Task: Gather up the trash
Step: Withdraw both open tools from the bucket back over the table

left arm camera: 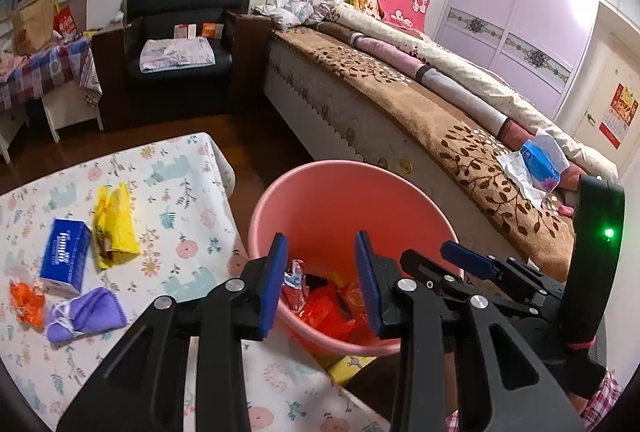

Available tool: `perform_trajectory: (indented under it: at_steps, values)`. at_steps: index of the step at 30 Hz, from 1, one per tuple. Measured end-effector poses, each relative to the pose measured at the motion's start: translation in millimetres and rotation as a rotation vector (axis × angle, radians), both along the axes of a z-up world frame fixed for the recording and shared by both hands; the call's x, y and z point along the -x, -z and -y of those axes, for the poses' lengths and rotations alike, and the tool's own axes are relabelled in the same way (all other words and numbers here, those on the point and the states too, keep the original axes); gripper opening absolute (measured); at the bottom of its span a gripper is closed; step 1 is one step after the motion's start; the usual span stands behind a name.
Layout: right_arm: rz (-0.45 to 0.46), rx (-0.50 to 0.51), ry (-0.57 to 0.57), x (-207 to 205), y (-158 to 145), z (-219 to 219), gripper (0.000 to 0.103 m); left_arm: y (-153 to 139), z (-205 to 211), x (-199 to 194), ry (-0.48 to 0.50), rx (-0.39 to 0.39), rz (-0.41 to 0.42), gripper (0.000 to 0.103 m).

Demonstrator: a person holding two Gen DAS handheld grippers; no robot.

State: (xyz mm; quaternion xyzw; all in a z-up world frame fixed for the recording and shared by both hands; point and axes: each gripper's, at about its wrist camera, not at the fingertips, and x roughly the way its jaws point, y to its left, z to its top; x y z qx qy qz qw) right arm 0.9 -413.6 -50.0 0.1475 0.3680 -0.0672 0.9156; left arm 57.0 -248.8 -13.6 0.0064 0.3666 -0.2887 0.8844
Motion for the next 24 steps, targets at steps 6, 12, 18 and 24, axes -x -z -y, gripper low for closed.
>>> perform_trajectory:
  at_steps: [6, 12, 18, 24]
  values:
    - [0.028, -0.028, 0.000, 16, -8, -16, 0.058, -5, -25, 13, -0.025, 0.003, 0.014, 0.035]
    - [0.046, -0.048, -0.068, 32, -14, -54, 0.059, 0, -68, 28, -0.080, 0.013, 0.002, 0.035]
    - [0.061, -0.091, -0.177, 30, -9, -104, 0.059, 14, -133, 40, -0.164, 0.005, -0.042, 0.035]
    - [0.055, -0.095, -0.301, 10, -5, -153, 0.059, 17, -221, 45, -0.334, 0.027, -0.036, 0.035]
